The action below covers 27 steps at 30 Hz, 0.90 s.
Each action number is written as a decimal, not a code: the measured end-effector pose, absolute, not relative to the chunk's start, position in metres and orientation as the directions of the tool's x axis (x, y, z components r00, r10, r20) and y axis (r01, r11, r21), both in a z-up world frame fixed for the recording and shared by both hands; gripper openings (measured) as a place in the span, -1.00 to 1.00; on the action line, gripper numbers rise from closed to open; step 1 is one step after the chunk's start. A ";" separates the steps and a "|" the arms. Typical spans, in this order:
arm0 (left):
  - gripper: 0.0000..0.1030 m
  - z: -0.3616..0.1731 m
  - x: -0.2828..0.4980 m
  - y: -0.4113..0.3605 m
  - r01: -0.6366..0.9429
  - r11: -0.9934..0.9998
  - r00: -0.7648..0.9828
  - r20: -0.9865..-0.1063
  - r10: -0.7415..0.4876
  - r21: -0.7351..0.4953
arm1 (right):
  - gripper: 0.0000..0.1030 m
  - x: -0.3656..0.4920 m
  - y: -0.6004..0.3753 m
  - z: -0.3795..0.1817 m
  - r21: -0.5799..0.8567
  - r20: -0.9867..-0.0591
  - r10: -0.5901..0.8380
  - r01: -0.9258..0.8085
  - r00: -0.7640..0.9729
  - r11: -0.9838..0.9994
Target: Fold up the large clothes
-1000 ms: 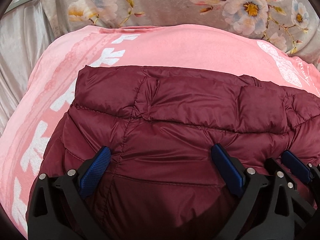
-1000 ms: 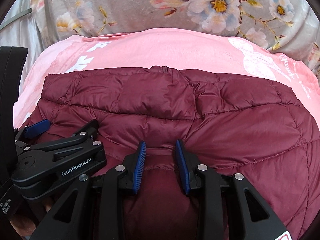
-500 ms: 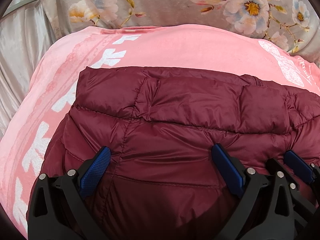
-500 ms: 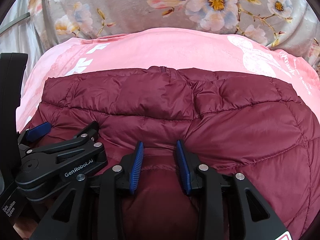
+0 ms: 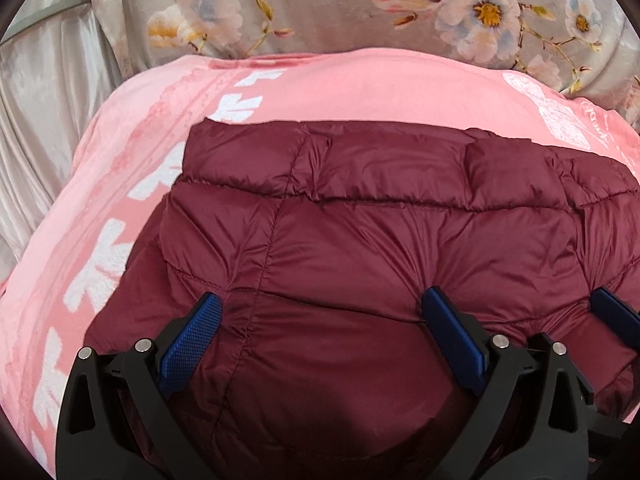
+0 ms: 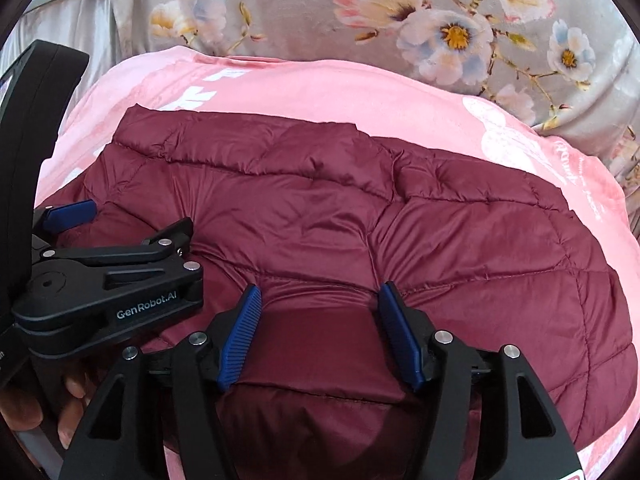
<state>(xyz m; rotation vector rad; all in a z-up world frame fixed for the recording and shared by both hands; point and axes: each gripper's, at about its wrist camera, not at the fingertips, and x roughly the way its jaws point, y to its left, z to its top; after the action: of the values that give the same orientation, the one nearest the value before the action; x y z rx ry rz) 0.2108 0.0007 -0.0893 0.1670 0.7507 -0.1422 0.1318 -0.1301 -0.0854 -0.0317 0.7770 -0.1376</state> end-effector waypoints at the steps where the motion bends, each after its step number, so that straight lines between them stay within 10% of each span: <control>1: 0.91 -0.090 0.213 0.001 0.189 0.977 0.717 -0.694 -0.070 0.096 | 0.19 0.133 -0.132 -0.086 -0.069 -0.702 -0.127 0.110 0.701 0.992; 13: 0.90 -0.023 0.291 0.038 0.100 0.995 0.745 -0.662 -0.083 -0.012 | 0.12 0.166 -0.285 -0.009 0.020 -0.655 -0.298 0.410 0.694 0.912; 27: 0.91 -0.090 0.361 0.059 0.020 0.997 0.630 -0.773 -0.075 -0.080 | -0.24 0.198 -0.395 -0.074 0.134 -0.764 -0.272 0.556 0.585 0.821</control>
<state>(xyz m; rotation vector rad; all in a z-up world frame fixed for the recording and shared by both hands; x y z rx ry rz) 0.3605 0.0590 -0.0902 -0.0658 0.8878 -0.0543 0.1977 -0.3953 -0.0740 0.3817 0.8125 -0.4964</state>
